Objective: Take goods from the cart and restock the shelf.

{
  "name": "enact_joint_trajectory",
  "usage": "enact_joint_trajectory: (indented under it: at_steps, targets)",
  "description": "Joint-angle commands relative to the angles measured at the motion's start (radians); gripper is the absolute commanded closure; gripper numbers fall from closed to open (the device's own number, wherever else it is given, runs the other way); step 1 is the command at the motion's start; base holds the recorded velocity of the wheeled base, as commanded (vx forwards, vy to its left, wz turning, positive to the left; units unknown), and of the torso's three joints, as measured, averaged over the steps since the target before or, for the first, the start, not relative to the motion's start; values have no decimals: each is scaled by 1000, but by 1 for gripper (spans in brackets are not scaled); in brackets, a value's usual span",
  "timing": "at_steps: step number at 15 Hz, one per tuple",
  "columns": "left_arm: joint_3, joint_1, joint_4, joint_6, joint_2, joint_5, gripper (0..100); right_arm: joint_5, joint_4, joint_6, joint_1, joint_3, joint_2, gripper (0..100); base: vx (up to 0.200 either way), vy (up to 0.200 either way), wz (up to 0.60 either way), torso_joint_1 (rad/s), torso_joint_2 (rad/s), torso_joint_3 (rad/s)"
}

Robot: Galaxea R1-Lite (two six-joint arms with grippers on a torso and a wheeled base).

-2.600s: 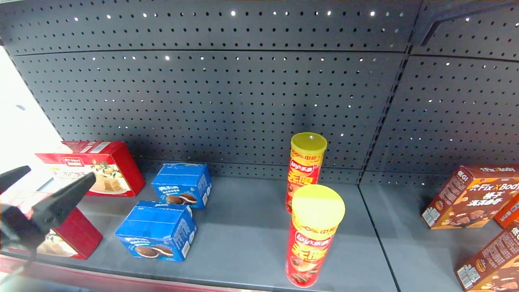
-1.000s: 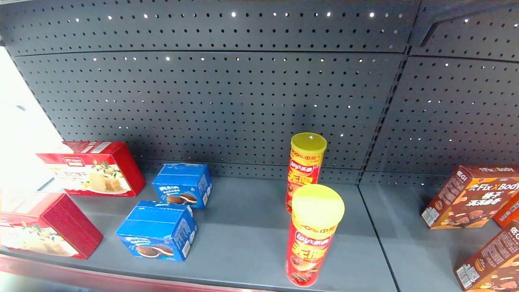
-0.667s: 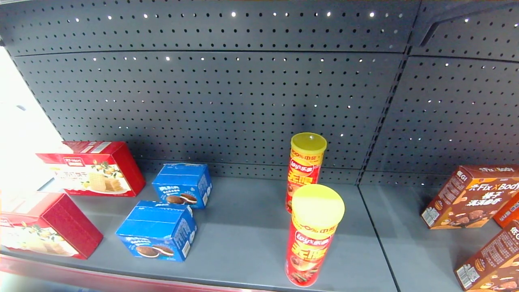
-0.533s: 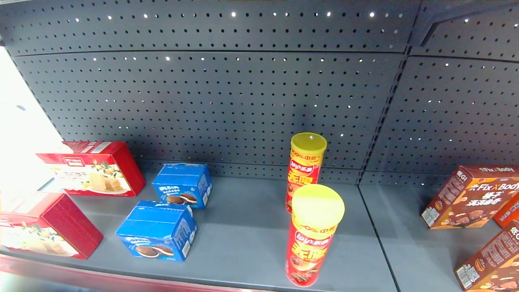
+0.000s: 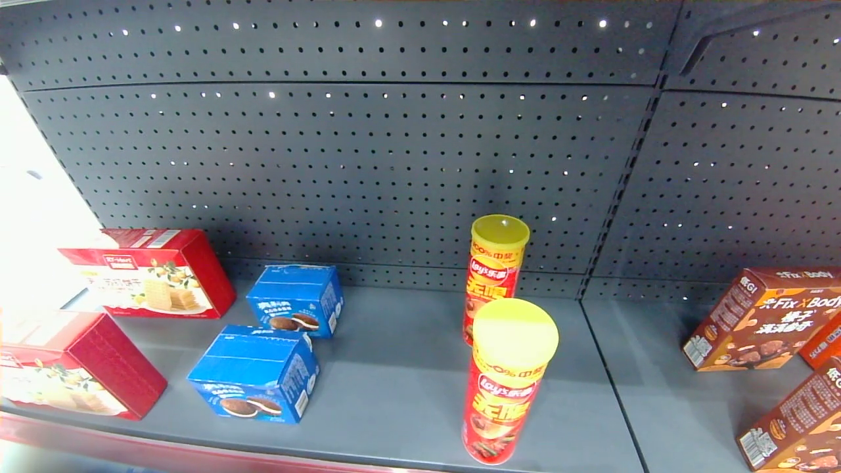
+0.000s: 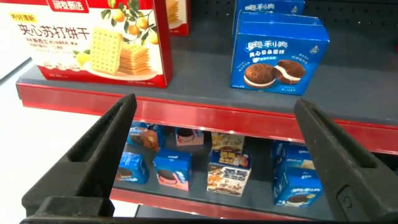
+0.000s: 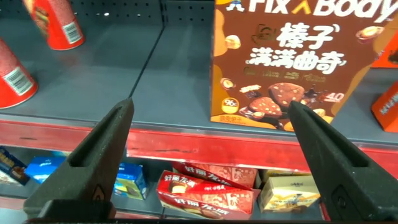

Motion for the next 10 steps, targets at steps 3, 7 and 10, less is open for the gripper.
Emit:
enact_joint_trajectory:
  at_steps: [3,7,10]
  targets:
    - [1,0,0,-1,4,0,0,-65,1,6,0,-2,1,0,0,0,0,0,0,0]
    - [1,0,0,-4,5,2,0,-64,1,5,0,0,1,0,0,0,0,0,0,0]
    - [1,0,0,-1,4,0,0,-58,1,0,0,0,1,0,0,0,0,0,0,0]
